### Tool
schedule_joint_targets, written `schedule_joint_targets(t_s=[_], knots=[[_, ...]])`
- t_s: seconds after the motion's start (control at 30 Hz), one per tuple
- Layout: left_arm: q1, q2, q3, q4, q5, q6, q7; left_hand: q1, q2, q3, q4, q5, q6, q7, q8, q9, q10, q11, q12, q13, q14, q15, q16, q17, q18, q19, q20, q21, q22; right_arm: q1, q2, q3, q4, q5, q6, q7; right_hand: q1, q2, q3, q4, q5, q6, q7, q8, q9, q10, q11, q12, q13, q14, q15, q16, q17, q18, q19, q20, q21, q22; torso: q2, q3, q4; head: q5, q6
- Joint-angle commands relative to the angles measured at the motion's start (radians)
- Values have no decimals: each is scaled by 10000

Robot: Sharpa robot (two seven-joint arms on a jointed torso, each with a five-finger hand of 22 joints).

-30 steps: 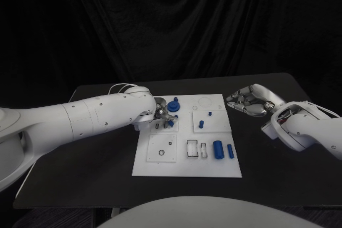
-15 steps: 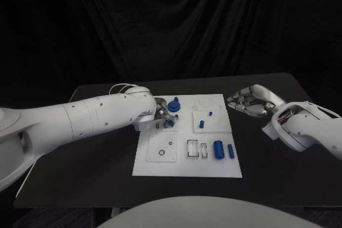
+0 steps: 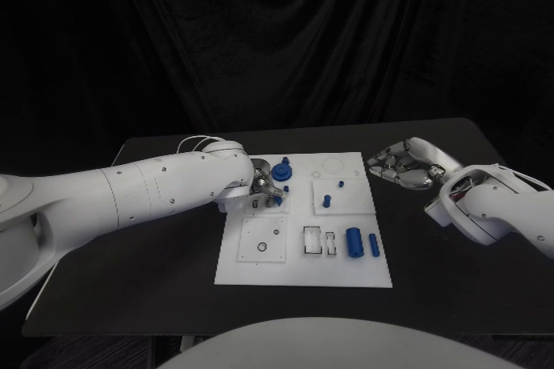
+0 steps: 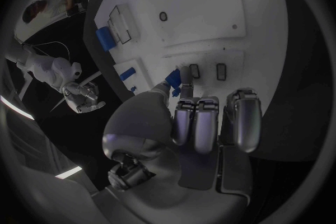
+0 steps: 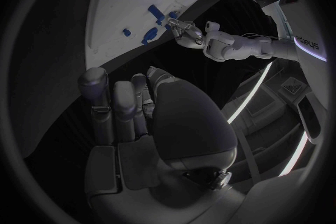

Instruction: Assemble the parts on the task board

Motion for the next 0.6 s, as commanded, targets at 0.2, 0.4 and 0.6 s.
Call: schedule_joint_targets(t_s=[0.2,0.4,0.6], knots=[[-28,6,8,12,15,65,67,342,-81,358,-363,573,-43,25,-326,56,1054,-26,28,2632,1039,-62,65,2634,-15,-78,-28,-122,365,-43,23,6,-44,-10,134,-209,65,17,66,-10,53,95,6,-44,-15,-108,-25,-112,-86,-65,18,-48,-24,167,-70,13,-64,432,-4,-2,-13,4,-1],[-29,-18,8,23,15,33,87,408,-169,667,-534,955,-41,35,-504,80,1054,-18,28,2632,1039,-54,65,2634,-1,-122,-20,-174,324,-64,32,6,-66,-10,174,-241,80,19,83,-21,65,110,3,-42,-16,-150,-27,-155,-144,-71,18,-58,-32,168,-72,15,-73,431,-4,-5,-15,2,-1],[-29,-51,8,44,15,27,98,435,-301,1075,-718,1262,-46,53,-698,102,1054,-4,28,2632,1039,-41,65,2634,13,-168,-9,-228,285,-103,36,6,-87,-10,224,-282,110,21,117,-37,90,137,-1,-38,-18,-259,-31,-263,-290,-79,16,-69,-44,174,-82,16,-112,423,-2,-9,-9,16,-1]])
